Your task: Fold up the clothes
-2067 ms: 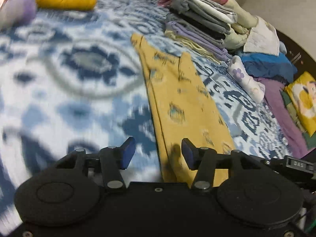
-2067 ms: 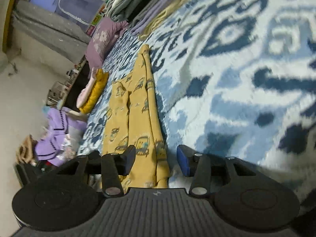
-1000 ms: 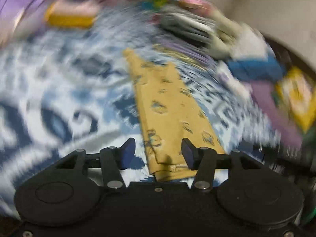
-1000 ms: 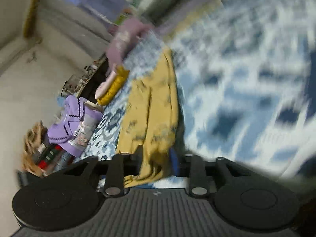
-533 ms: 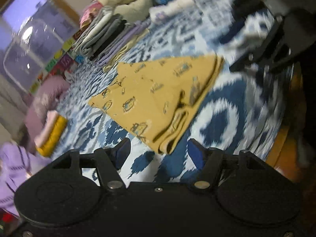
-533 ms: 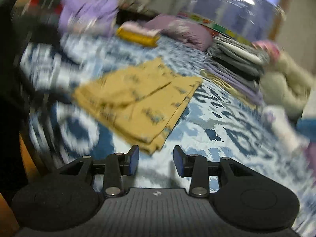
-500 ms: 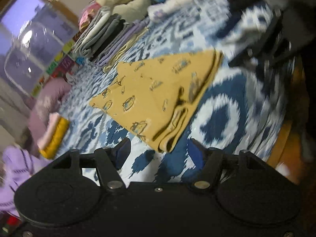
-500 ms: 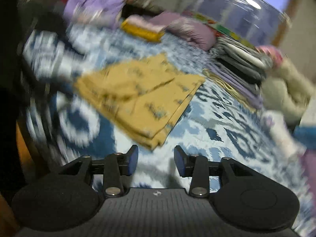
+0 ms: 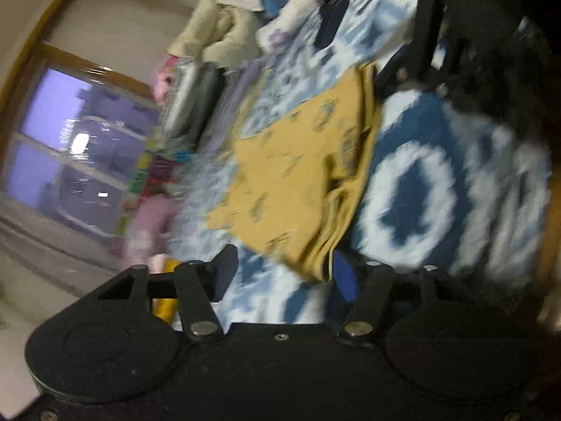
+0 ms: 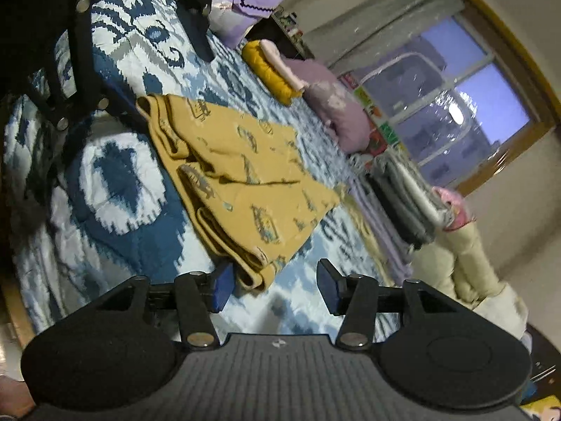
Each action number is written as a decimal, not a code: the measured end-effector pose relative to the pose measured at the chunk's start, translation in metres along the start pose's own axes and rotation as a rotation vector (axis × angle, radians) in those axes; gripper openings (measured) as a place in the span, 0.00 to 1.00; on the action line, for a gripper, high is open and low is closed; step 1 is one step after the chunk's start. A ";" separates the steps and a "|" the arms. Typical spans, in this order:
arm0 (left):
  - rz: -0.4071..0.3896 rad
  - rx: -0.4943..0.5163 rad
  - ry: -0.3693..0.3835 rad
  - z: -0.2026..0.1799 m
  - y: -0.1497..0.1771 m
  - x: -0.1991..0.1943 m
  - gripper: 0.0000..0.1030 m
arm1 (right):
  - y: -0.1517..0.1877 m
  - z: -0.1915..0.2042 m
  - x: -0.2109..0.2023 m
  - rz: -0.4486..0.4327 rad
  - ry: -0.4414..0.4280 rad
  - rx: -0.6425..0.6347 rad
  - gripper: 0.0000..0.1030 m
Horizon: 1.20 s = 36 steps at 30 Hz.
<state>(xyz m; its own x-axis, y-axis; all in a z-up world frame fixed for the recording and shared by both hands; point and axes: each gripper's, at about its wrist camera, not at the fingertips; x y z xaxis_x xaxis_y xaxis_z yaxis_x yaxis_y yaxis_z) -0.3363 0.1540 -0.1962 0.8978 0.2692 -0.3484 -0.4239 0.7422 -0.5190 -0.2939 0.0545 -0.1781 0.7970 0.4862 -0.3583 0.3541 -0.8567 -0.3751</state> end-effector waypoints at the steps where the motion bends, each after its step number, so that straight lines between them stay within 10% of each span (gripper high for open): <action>1: -0.002 -0.002 0.005 0.001 0.001 0.000 0.57 | 0.000 -0.001 0.001 -0.004 0.010 0.001 0.49; 16: -0.040 0.069 -0.015 -0.014 0.011 0.003 0.39 | 0.009 0.006 0.001 -0.034 -0.006 -0.088 0.45; 22: -0.041 0.061 -0.034 -0.016 0.008 0.010 0.24 | 0.007 0.007 0.011 -0.074 -0.004 -0.069 0.27; 36: -0.023 -0.266 0.160 0.061 -0.008 -0.007 0.14 | 0.008 -0.055 -0.023 -0.193 -0.155 0.247 0.11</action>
<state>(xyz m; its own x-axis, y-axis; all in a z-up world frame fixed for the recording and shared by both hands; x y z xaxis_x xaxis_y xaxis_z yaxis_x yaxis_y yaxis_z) -0.3322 0.1837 -0.1425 0.8865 0.1382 -0.4416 -0.4388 0.5545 -0.7071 -0.2825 0.0272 -0.1252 0.6363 0.6718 -0.3791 0.3470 -0.6882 -0.6372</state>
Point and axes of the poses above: each gripper's, at about its wrist camera, not at the fingertips, and x roughly the way its jaws point, z to its left, y to its underside, and after that the axes turned 11 degrees about -x, right-handed
